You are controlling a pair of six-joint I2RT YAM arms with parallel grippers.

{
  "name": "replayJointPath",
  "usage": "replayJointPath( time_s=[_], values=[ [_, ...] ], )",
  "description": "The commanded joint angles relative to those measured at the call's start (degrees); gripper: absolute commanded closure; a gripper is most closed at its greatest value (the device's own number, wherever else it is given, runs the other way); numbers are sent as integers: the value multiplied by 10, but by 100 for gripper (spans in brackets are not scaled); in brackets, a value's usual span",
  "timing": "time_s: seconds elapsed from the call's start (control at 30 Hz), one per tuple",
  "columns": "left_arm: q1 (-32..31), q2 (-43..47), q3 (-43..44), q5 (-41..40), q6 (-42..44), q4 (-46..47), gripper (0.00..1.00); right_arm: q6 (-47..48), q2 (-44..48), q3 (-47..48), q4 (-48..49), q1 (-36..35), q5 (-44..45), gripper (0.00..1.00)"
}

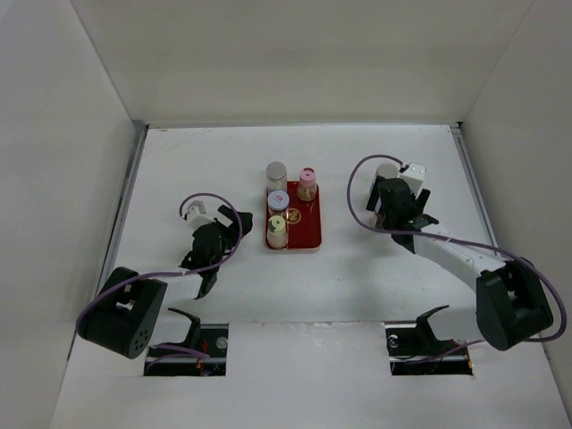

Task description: Organize the condiment bottles

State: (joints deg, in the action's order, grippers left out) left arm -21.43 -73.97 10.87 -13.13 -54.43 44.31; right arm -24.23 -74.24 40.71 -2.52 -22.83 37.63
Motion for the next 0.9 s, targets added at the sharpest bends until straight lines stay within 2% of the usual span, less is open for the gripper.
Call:
replayJointPath(
  time_s=[0.0, 0.13, 0.33, 0.47, 0.53, 0.73, 0.87],
  values=[
    [-1, 3, 5, -4, -1, 20, 0, 11, -40, 35, 38, 15, -43, 1],
    [1, 4, 6, 4, -2, 21, 0, 1, -82, 49, 45, 21, -68, 12],
    [-1, -6, 7, 8, -3, 24, 0, -25, -80, 29, 51, 16, -77, 15],
    [-2, -6, 7, 1, -3, 24, 0, -28, -59, 28, 45, -2, -70, 40],
    [-1, -6, 7, 7, -3, 24, 0, -28, -43, 37, 38, -24, -62, 48],
    [-1, -7, 7, 3, -3, 24, 0, -30, -39, 125, 27, -117, -50, 50],
    [-2, 1, 7, -1, -2, 19, 0, -29, -99, 199, 50, -168, -56, 48]
  ],
)
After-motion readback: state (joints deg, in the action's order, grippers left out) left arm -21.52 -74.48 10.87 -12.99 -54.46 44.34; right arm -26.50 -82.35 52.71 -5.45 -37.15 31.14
